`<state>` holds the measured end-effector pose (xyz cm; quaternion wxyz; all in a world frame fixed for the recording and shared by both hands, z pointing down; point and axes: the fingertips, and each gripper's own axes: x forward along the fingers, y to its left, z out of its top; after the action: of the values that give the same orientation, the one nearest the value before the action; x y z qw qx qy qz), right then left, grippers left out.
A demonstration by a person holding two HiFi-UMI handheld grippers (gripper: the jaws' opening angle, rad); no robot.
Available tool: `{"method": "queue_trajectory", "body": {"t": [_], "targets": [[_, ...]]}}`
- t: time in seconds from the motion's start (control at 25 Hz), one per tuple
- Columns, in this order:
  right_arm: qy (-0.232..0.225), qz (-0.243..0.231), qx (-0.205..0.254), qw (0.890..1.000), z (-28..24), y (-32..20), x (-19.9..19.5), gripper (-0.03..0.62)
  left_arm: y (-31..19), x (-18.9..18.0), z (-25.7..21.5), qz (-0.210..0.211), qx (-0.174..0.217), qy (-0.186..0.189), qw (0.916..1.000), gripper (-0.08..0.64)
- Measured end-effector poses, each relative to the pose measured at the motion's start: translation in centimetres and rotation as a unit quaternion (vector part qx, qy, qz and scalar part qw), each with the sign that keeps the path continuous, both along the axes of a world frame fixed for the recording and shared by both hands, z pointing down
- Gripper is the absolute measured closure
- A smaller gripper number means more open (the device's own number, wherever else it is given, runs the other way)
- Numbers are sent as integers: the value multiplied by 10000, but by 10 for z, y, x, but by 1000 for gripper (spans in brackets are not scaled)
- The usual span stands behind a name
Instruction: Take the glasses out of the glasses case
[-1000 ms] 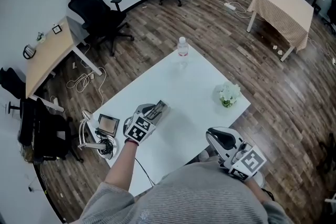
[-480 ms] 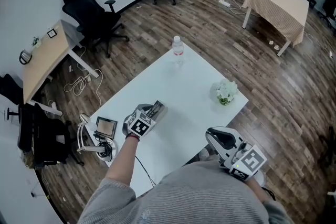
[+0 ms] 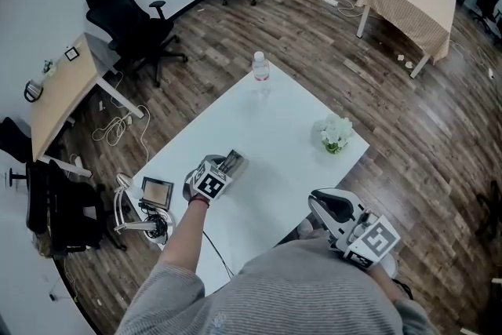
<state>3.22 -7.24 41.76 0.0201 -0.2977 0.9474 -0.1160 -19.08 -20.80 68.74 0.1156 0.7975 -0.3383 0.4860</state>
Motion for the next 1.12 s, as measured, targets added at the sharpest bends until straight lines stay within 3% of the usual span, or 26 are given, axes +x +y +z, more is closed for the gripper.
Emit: {"method": "queue_trajectory", "body": {"t": [0.28, 0.56, 1.12], "targets": [[92, 187, 40, 9998, 5, -3, 6, 569, -5, -1, 14, -34, -128, -41, 9999, 411], [157, 307, 13, 9994, 7, -4, 9, 569, -8, -9, 32, -114, -314, -347, 9988, 411], [259, 598, -84, 9978, 13, -4, 20, 569, -21, -10, 60, -231, -515, -456, 9974, 414]]}}
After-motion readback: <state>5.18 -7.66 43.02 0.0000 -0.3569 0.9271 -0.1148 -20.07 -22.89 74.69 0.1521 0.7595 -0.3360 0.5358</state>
